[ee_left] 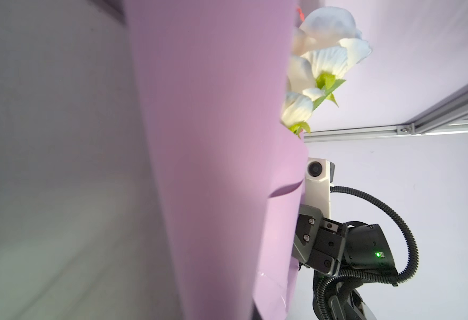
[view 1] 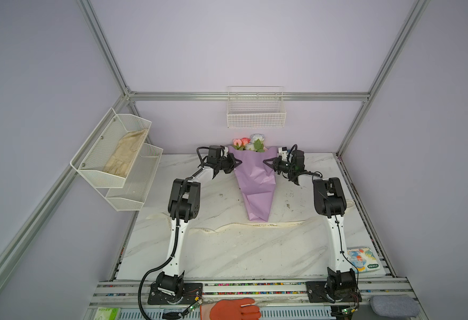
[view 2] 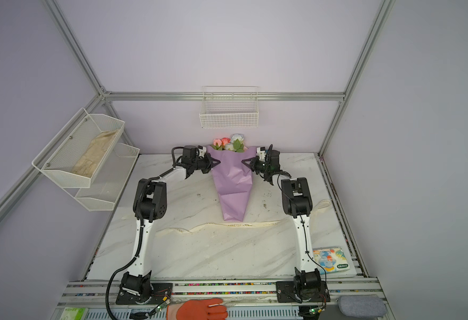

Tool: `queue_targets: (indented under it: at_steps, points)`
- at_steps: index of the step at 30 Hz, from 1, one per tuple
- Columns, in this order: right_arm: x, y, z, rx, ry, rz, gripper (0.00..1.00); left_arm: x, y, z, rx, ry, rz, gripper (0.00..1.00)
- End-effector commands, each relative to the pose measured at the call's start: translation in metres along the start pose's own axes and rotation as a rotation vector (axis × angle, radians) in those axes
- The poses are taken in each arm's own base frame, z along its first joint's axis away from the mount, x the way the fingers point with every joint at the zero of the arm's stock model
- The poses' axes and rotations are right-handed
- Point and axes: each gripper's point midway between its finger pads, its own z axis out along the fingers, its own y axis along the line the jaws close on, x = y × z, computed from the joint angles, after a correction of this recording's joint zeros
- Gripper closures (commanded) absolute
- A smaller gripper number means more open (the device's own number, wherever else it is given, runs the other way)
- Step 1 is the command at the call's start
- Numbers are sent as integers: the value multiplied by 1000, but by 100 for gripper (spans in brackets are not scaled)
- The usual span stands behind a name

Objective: Tie the bouquet of fake flowers
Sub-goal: 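Lift the wrapped bouquet with both grippers and slide it toward the robot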

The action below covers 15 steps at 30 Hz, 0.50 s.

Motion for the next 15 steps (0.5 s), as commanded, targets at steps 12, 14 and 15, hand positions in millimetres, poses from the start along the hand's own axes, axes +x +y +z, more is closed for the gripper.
queue_targets:
  at_steps: [12,14,15]
  points:
    - [33,93,-58,-42,-59,-103,98,50,-34,-66,43,0,7,100]
    - [44,92,-67,-23,-65,-102,98,67,-28,-71,30,22,1,100]
    - [50,91,-70,-14,-64,-97,98,74,-27,-73,28,29,1,100]
